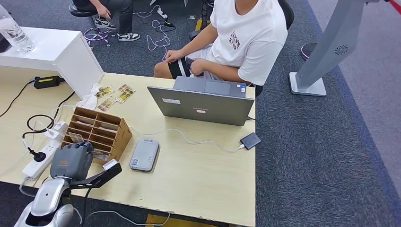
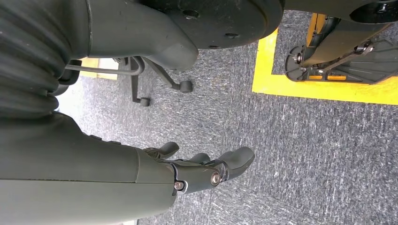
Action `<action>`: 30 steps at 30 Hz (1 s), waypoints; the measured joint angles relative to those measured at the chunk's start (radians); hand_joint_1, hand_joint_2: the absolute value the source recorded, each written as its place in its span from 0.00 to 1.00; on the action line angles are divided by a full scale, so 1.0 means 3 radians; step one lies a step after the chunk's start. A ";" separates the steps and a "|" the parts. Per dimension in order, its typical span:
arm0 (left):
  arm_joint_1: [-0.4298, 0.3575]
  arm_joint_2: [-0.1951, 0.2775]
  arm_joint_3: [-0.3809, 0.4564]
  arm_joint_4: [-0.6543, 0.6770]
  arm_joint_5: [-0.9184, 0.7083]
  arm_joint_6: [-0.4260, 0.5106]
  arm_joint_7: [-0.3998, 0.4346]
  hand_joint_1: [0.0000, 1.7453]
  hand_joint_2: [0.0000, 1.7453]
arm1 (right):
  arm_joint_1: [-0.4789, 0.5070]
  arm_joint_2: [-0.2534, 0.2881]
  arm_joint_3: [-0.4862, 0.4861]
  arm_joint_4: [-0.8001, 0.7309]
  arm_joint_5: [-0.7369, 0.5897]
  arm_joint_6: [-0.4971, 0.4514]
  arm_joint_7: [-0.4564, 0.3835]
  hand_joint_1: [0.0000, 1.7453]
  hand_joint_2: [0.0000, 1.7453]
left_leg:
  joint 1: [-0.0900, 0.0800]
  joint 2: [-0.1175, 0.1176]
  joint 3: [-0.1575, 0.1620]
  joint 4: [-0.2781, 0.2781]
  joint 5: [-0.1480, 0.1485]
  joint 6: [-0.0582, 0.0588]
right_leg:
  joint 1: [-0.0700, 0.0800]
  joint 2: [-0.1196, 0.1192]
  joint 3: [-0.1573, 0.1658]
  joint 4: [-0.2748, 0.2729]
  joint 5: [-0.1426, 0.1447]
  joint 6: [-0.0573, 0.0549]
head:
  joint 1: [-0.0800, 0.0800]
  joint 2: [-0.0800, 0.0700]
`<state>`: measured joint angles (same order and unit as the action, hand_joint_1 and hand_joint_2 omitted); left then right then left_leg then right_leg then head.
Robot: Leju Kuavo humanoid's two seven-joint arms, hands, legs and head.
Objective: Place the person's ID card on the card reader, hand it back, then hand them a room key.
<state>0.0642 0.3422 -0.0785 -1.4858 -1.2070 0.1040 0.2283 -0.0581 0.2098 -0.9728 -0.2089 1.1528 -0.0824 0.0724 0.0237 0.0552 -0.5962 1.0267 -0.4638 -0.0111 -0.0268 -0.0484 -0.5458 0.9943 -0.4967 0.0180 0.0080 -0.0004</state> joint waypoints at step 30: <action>-0.0119 0.0051 -0.0045 -0.1498 0.0388 0.0764 -0.0481 1.00 1.00 | 0.0003 0.0001 -0.0123 -0.0004 0.0003 -0.0038 -0.0080 0.00 1.00 | 0.0000 -0.0009 0.0001 0.0001 0.0001 0.0001 | 0.0000 -0.0011 -0.0005 -0.0001 0.0000 0.0000 | 0.0000 0.0000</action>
<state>0.0286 0.3575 -0.0921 -1.9352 -1.0905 0.3332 0.0840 -0.0573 0.2102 -1.0097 -0.2102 1.1536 -0.0937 0.0484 0.0237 0.0525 -0.5959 1.0269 -0.4633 -0.0107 -0.0268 -0.0516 -0.5473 0.9939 -0.4967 0.0180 0.0081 -0.0004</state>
